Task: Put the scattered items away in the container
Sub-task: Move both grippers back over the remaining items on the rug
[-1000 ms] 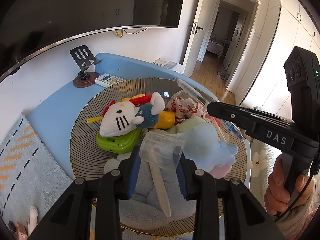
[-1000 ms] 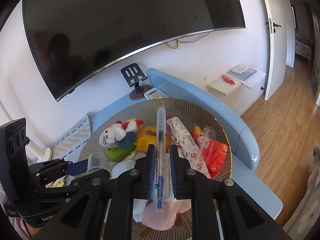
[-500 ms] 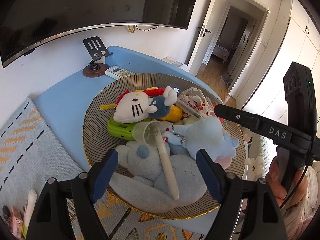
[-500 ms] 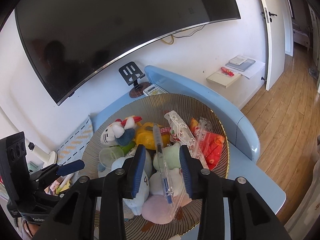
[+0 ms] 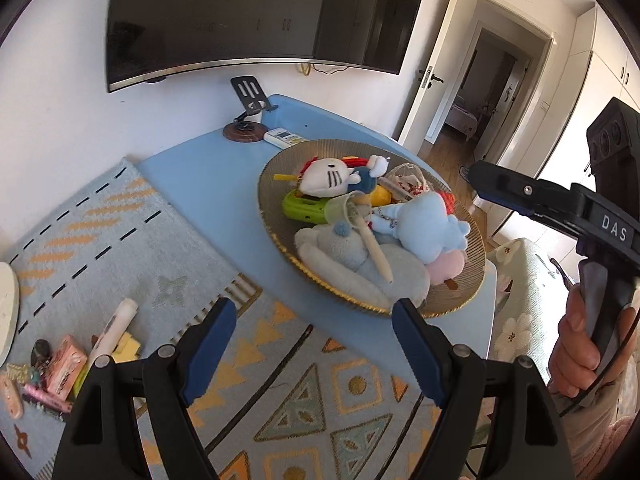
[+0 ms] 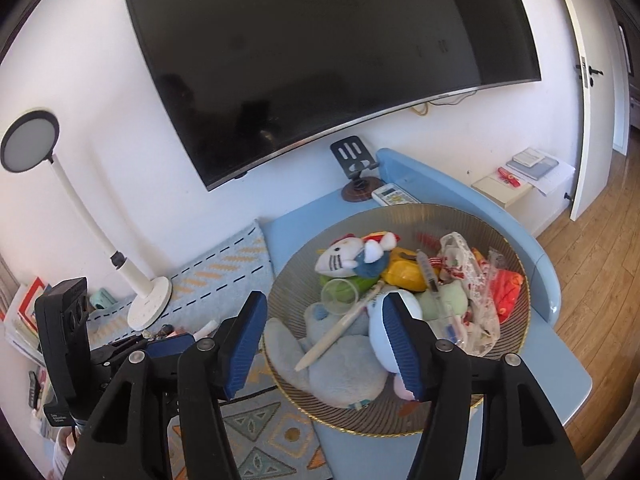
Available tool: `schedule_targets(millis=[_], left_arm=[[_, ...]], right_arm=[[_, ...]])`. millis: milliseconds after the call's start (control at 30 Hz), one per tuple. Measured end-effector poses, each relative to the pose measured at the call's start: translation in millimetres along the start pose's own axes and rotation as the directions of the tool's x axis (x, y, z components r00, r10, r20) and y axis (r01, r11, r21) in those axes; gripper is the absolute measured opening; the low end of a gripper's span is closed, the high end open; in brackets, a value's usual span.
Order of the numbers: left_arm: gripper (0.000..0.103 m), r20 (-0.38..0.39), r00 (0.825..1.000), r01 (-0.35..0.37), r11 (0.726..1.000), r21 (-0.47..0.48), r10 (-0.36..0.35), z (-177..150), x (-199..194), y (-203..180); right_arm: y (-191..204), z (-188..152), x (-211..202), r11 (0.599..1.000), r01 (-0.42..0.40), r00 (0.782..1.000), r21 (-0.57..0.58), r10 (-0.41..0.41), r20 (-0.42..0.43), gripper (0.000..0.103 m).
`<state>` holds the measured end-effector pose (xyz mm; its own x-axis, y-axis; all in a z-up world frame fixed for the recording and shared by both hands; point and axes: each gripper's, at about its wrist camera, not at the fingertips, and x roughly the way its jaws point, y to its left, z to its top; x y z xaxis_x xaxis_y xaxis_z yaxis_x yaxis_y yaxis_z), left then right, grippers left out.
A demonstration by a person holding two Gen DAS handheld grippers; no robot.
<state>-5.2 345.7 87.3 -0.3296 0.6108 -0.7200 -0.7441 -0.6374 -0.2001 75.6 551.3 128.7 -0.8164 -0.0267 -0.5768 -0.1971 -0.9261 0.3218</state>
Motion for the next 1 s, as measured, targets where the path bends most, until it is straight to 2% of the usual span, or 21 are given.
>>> schedule_targets(millis=[100, 200, 300, 367, 433, 500, 600, 733, 867, 933, 1000], left_arm=[[0.078, 0.038, 0.996, -0.084, 0.995, -0.058, 0.086, -26, -32, 34], [0.078, 0.078, 0.981, -0.159, 0.972, -0.173, 0.175, -53, -68, 83], [0.078, 0.081, 0.952, -0.259, 0.918, -0.301, 0.295, -85, -98, 140], [0.078, 0.036, 0.926, -0.336, 0.862, -0.379, 0.377, -104, -111, 178], [0.078, 0.014, 0.909, -0.367, 0.814, -0.451, 0.417, -119, -120, 211], [0.078, -0.003, 0.902, -0.375, 0.781, -0.500, 0.431, -129, -122, 235], [0.078, -0.049, 0.887, -0.420, 0.760, -0.496, 0.459, -133, -106, 254], [0.078, -0.102, 0.868, -0.476, 0.754, -0.452, 0.487, -130, -75, 264], [0.077, -0.141, 0.847, -0.520, 0.745, -0.417, 0.512, -123, -54, 267], [0.075, -0.159, 0.848, -0.523, 0.748, -0.409, 0.506, -121, -49, 269], [0.074, -0.172, 0.834, -0.546, 0.742, -0.389, 0.524, -118, -46, 268]], right_arm=[[25, -5, 3, 0.998, -0.022, 1.000, -0.056, 0.021, -0.022, 0.060], [50, -13, 12, 0.993, -0.057, 0.997, -0.101, 0.051, -0.063, 0.060], [77, -22, 28, 0.986, -0.095, 0.990, -0.138, 0.079, -0.114, 0.060], [95, -31, 42, 0.978, -0.126, 0.982, -0.165, 0.100, -0.157, 0.060], [114, -40, 55, 0.969, -0.151, 0.973, -0.193, 0.111, -0.205, 0.060], [134, -50, 68, 0.958, -0.172, 0.962, -0.230, 0.114, -0.248, 0.060], [156, -65, 84, 0.941, -0.184, 0.949, -0.282, 0.095, -0.302, 0.060], [168, -77, 100, 0.929, -0.188, 0.935, -0.320, 0.070, -0.347, 0.060], [160, -75, 109, 0.937, -0.177, 0.933, -0.301, 0.063, -0.353, 0.060], [156, -72, 111, 0.940, -0.172, 0.937, -0.294, 0.064, -0.342, 0.060], [155, -70, 114, 0.943, -0.172, 0.936, -0.285, 0.067, -0.344, 0.060]])
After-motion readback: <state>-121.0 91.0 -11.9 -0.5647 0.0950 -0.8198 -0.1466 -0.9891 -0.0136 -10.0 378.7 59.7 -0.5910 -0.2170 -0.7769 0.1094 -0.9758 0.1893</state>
